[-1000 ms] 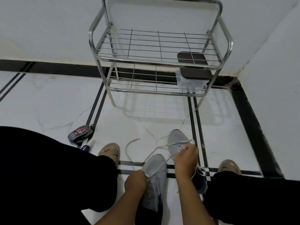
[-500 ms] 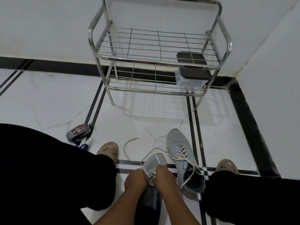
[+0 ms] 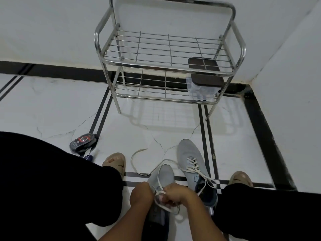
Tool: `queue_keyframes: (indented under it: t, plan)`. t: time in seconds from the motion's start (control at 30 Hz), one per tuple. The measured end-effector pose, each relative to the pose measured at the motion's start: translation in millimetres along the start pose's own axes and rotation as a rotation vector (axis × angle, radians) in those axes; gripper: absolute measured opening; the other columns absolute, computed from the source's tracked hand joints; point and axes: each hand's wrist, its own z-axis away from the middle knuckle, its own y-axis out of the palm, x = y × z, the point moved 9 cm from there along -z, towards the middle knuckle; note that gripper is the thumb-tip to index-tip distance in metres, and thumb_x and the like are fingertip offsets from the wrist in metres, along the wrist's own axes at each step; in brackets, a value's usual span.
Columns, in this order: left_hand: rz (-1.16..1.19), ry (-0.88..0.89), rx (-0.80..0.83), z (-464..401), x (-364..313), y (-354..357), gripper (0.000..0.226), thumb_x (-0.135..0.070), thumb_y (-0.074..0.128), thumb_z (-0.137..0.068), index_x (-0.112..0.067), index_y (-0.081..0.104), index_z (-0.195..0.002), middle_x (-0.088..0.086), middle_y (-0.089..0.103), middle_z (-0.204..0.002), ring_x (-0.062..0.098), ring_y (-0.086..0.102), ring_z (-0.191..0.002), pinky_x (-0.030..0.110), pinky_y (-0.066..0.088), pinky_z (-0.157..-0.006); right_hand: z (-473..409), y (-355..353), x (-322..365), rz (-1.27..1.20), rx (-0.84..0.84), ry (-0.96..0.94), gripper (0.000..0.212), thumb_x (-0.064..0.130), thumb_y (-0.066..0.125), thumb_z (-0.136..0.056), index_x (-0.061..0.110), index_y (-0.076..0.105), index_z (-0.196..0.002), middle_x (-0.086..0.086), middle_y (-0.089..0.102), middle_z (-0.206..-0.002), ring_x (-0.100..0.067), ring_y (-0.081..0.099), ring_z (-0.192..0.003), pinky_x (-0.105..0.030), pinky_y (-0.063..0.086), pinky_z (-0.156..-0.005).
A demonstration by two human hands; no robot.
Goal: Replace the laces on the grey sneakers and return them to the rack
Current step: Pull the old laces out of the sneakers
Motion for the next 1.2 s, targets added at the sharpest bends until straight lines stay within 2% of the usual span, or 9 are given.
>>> queue_keyframes:
  t: [0.1, 0.23, 0.43, 0.57, 0.67, 0.77, 0.97, 1.07, 1.2]
  plan:
    - [-0.012, -0.001, 0.007, 0, 1, -1, 0.031, -0.023, 0.045, -0.094, -0.013, 0.059, -0.119, 0.006, 0.061, -0.123, 0.024, 0.060, -0.112, 0.031, 0.049, -0.085, 18, -3, -6, -0.036, 0.174, 0.050, 0.019, 0.022, 0.059, -0.093, 0.008, 0.060, -0.079, -0.013, 0.059, -0.077, -0.009, 0.054, -0.049, -0.020, 0.038, -0.053]
    - [0.015, 0.050, 0.056, 2, -9, -5, 0.031, -0.025, 0.044, -0.094, -0.014, 0.057, -0.119, 0.007, 0.061, -0.122, 0.025, 0.059, -0.111, 0.033, 0.050, -0.088, 37, -39, 8, -0.093, 0.073, -0.011, 0.031, 0.026, 0.065, -0.091, -0.004, 0.066, -0.095, -0.019, 0.055, -0.086, -0.019, 0.048, -0.062, -0.025, 0.037, -0.058]
    - [0.153, 0.525, 0.089, 25, -93, -47, 0.045, -0.044, 0.059, -0.082, -0.016, 0.060, -0.118, 0.008, 0.060, -0.118, 0.027, 0.058, -0.111, 0.031, 0.046, -0.089, 84, -84, 35, -0.542, 0.043, -0.220, 0.007, 0.012, 0.066, -0.090, 0.008, 0.071, -0.088, -0.007, 0.071, -0.083, -0.013, 0.063, -0.069, -0.025, 0.053, -0.071]
    - [0.577, 0.574, 0.220, 45, -111, -82, 0.032, -0.046, 0.067, -0.085, -0.017, 0.065, -0.072, -0.004, 0.064, -0.076, 0.012, 0.059, -0.077, 0.029, 0.044, -0.071, 117, -161, 4, -1.166, -0.563, -0.376, 0.010, 0.017, 0.062, -0.093, 0.009, 0.067, -0.089, -0.001, 0.068, -0.074, -0.009, 0.062, -0.064, -0.024, 0.049, -0.065]
    - [0.944, 0.561, 0.329, 56, -124, -115, 0.035, -0.044, 0.051, -0.096, -0.017, 0.060, -0.075, -0.008, 0.067, -0.078, 0.010, 0.063, -0.089, 0.030, 0.045, -0.088, 143, -172, -64, -1.870, -1.061, -0.360, 0.008, 0.007, 0.059, -0.094, 0.010, 0.064, -0.089, -0.002, 0.067, -0.078, -0.010, 0.065, -0.063, -0.024, 0.051, -0.061]
    - [1.296, 0.617, 0.612, 83, -155, -138, 0.028, -0.030, 0.044, -0.101, -0.014, 0.060, -0.084, 0.000, 0.067, -0.081, 0.018, 0.065, -0.093, 0.034, 0.044, -0.098, 141, -142, -97, -1.980, -1.214, -0.161, 0.008, 0.004, 0.058, -0.093, 0.010, 0.061, -0.089, -0.005, 0.065, -0.086, -0.015, 0.064, -0.068, -0.023, 0.052, -0.059]
    - [1.487, 0.720, 0.606, 125, -194, -183, 0.017, -0.018, 0.052, -0.097, -0.009, 0.063, -0.105, 0.007, 0.073, -0.098, 0.018, 0.070, -0.095, 0.030, 0.054, -0.088, 107, -110, 4, -1.575, -0.538, -0.446, 0.052, 0.062, 0.051, -0.087, 0.013, 0.067, -0.093, -0.003, 0.068, -0.086, -0.014, 0.057, -0.079, -0.027, 0.037, -0.065]
    - [1.718, 0.582, 0.423, 110, -178, -205, 0.012, -0.016, 0.054, -0.097, -0.008, 0.063, -0.098, 0.003, 0.074, -0.082, 0.012, 0.072, -0.079, 0.029, 0.055, -0.083, 108, -89, 41, -1.275, -0.273, -0.544, 0.036, 0.042, 0.068, -0.085, 0.008, 0.069, -0.095, -0.007, 0.071, -0.082, -0.018, 0.066, -0.080, -0.025, 0.047, -0.068]
    - [2.089, 0.183, 0.264, 65, -114, -205, 0.029, -0.024, 0.048, -0.101, -0.014, 0.053, -0.075, -0.005, 0.054, -0.044, 0.004, 0.057, -0.040, 0.023, 0.057, -0.056, 119, -106, 16, -1.303, -0.371, -0.528, 0.025, 0.029, 0.068, -0.081, 0.005, 0.070, -0.089, -0.003, 0.063, -0.070, -0.012, 0.061, -0.062, -0.024, 0.051, -0.065]
